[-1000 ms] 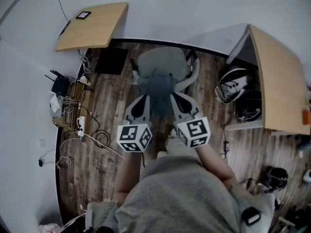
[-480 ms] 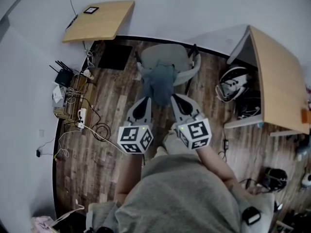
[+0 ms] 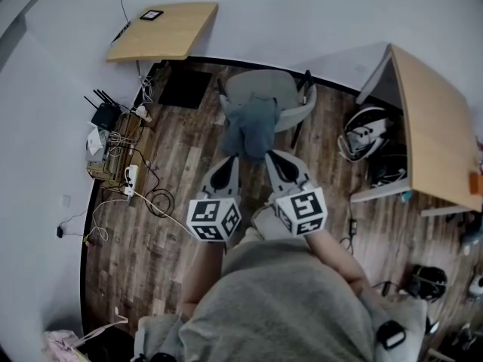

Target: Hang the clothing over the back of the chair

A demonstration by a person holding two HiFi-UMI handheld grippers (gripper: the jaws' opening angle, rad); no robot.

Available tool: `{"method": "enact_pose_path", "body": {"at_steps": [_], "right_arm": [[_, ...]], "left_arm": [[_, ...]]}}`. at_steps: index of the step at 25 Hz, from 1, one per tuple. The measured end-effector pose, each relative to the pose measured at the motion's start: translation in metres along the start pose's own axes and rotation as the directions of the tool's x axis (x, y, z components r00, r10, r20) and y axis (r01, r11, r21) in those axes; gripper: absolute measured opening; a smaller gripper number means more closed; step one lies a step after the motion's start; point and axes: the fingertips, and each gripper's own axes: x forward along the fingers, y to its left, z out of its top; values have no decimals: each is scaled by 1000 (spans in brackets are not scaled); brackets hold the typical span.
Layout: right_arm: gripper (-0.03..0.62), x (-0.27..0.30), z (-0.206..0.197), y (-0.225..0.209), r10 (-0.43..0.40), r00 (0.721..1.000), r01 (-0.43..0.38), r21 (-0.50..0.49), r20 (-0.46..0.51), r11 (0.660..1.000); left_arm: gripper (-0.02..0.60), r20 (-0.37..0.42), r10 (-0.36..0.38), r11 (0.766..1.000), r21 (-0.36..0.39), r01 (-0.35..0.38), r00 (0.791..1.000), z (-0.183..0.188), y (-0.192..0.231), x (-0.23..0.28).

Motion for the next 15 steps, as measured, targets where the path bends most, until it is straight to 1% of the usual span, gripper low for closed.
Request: {"method": "enact_pose_path", "body": {"at_steps": [4, 10, 15], "right_arm": [[-2, -2, 0, 5, 4, 1000, -4, 0, 2, 1000], [-2, -4, -1, 3, 7, 1000, -7, 8, 9, 1000], [-2, -6, 1, -1, 11, 1000, -11, -5, 26, 1000]], "left_arm": [[-2, 7, 10, 1000, 3, -10, 1000, 2, 3, -4], [-2, 13, 20, 1000, 0, -20, 1000, 2, 4, -2], [-2, 13, 22, 1000, -3, -22, 1000, 3, 1, 0]]}}
